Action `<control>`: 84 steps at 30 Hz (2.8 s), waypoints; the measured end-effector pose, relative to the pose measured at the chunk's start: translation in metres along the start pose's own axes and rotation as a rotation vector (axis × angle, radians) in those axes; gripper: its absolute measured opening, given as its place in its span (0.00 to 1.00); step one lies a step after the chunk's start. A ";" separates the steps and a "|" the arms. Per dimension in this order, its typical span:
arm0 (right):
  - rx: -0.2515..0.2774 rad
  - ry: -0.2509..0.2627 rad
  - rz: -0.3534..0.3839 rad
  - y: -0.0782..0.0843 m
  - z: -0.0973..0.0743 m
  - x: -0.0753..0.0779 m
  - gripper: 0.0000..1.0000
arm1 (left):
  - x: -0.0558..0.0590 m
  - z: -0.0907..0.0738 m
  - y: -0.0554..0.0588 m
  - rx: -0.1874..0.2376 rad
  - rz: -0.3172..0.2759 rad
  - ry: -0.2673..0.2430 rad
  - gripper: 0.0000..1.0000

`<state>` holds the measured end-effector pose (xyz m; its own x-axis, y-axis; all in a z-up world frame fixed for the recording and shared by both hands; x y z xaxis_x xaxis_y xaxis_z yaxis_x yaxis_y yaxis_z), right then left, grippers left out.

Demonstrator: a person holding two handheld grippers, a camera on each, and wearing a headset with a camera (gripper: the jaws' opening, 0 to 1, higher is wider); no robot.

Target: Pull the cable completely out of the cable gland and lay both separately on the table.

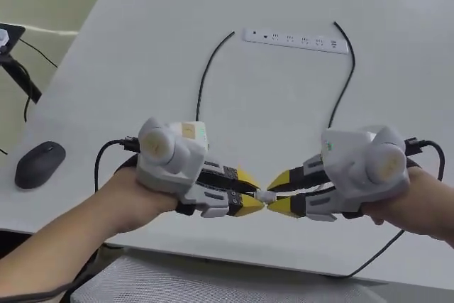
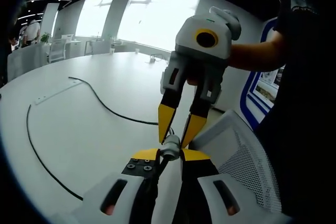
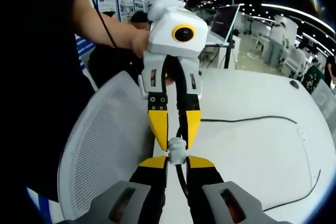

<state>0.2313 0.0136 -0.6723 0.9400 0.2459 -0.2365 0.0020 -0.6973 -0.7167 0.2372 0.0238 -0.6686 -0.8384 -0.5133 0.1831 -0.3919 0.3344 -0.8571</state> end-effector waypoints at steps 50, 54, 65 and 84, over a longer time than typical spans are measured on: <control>0.364 -0.286 0.428 -0.020 -0.019 0.002 0.09 | -0.006 -0.009 -0.020 0.025 0.136 -0.032 0.15; 0.325 -0.194 0.299 -0.023 -0.020 0.003 0.09 | -0.010 -0.010 -0.022 0.028 0.084 -0.030 0.15; 0.102 0.112 -0.049 -0.019 -0.018 0.004 0.09 | -0.009 -0.009 -0.022 0.025 -0.006 -0.014 0.15; 0.277 -0.037 0.209 -0.018 -0.026 0.006 0.11 | -0.005 -0.010 -0.018 0.041 0.063 -0.018 0.15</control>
<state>0.2464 0.0101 -0.6434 0.8973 0.1454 -0.4169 -0.2863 -0.5272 -0.8001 0.2444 0.0280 -0.6497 -0.8539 -0.5065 0.1197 -0.3222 0.3339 -0.8858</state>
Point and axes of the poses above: the centre of the closed fingertips' face, and the gripper's own axes: z roughly forward along the fingers, x roughly to its right, y roughly out of its underside, the point moved 1 cm from there along -z, roughly backward along the fingers, and after that the axes turned 15 degrees about -y, right-handed, at the moved point
